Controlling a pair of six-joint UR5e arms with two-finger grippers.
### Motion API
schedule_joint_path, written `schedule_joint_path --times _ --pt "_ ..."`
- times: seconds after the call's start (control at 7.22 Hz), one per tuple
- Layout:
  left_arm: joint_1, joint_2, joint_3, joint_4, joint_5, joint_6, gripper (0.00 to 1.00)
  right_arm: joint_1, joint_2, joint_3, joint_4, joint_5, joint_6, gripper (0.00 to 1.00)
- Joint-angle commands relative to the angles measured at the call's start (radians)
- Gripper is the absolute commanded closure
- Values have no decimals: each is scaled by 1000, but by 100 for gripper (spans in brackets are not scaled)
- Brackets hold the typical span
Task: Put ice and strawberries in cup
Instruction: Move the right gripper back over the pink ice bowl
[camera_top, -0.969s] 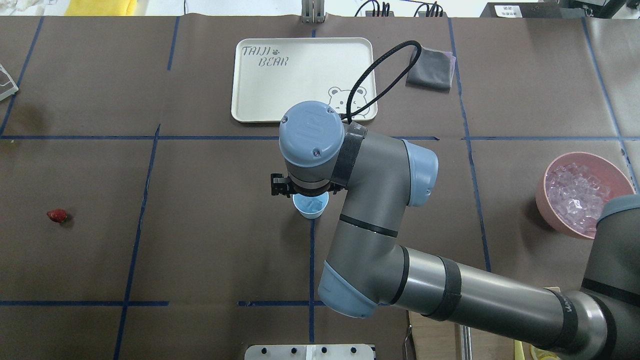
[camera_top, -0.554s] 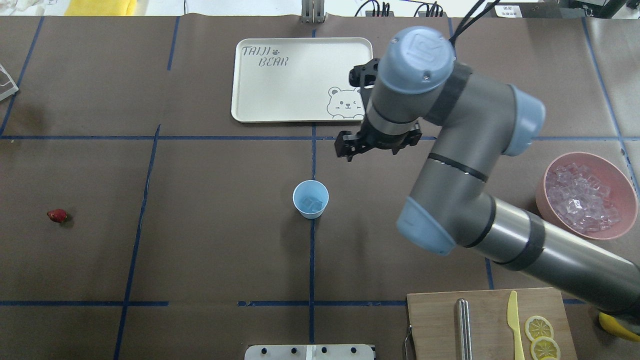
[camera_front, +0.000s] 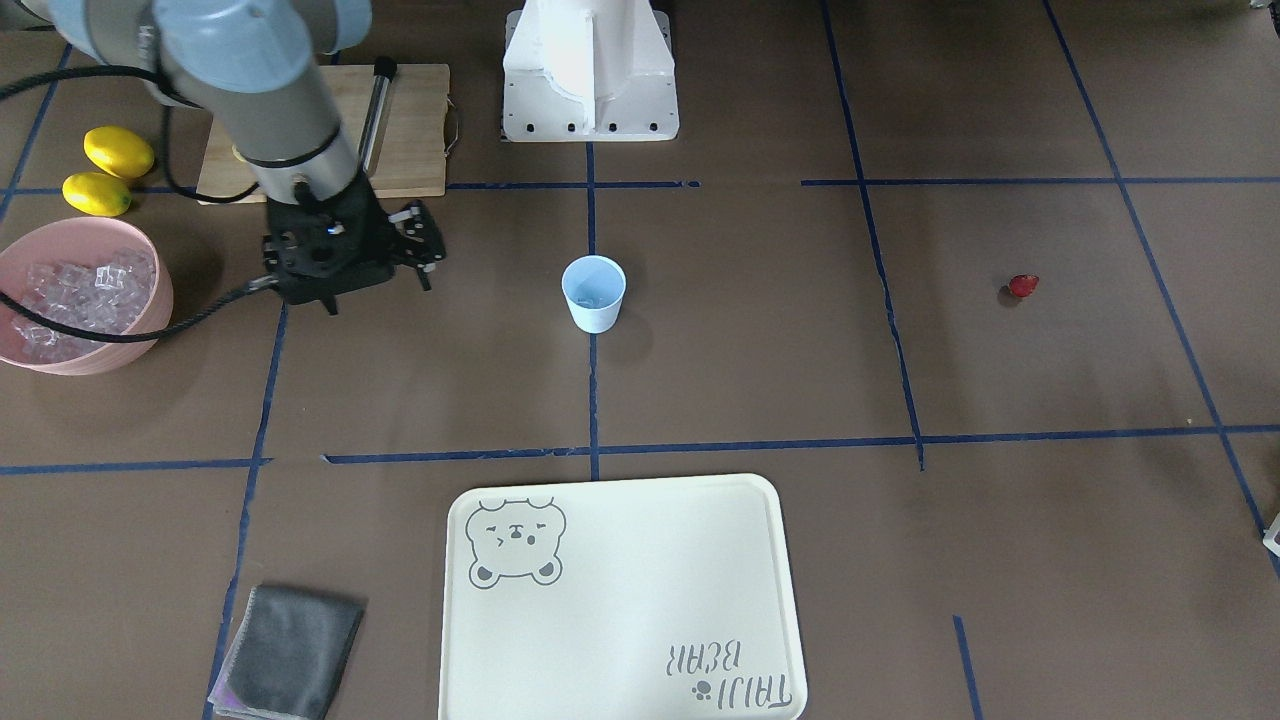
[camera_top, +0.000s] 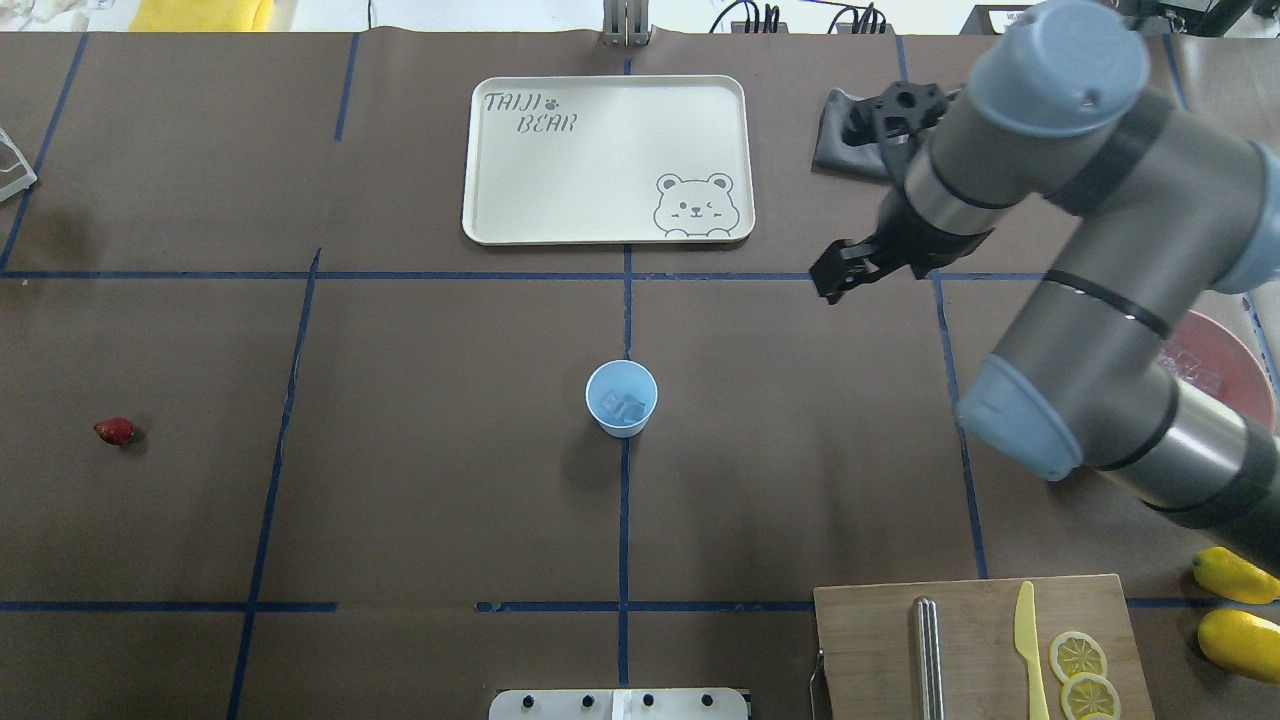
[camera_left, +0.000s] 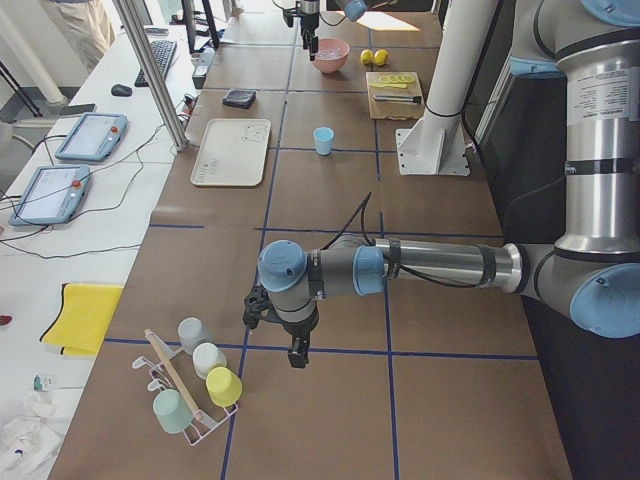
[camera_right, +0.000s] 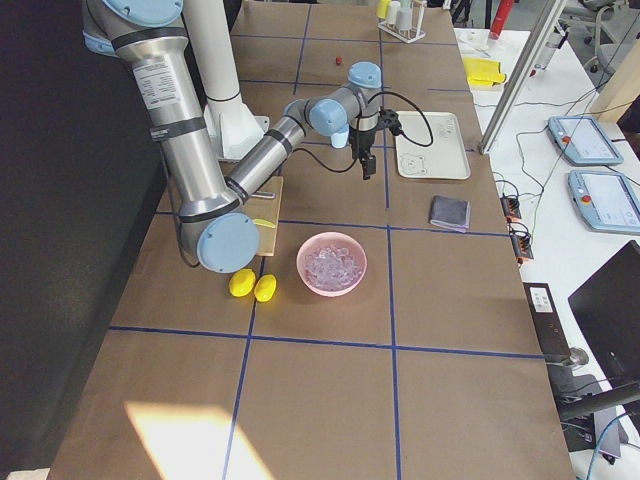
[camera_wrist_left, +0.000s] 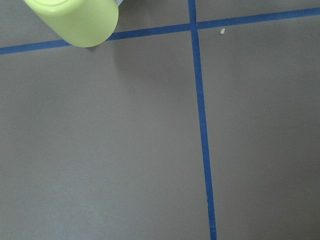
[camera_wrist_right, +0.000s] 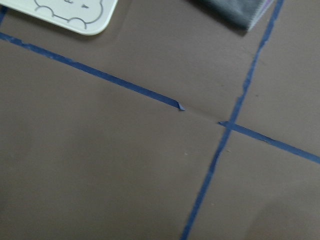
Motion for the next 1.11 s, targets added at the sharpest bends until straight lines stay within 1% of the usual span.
schedule_joint_path --times 0.0,0.14,0.28,0.42,0.55,0.69,0.83,0.97 --pt "0 0 -1 1 0 0 0 143 -197 27 30 67 -230 0" --pt "0 1 -1 3 -22 0 0 149 -301 23 144 71 -220 0" --pt "0 1 -1 4 -25 0 0 149 -364 4 255 72 -161 0" --pt "0 1 -3 4 -25 0 0 146 -379 -25 339 67 -40 0" --pt "0 1 -3 6 -25 0 0 120 -390 -46 416 62 34 0" --pt "0 1 -1 6 -26 0 0 75 -405 -50 441 26 117 1" --pt "0 1 -1 6 -26 0 0 -3 -405 -51 454 -43 221 2" --pt "0 1 -1 6 -26 0 0 -51 -405 -65 493 -94 258 2"
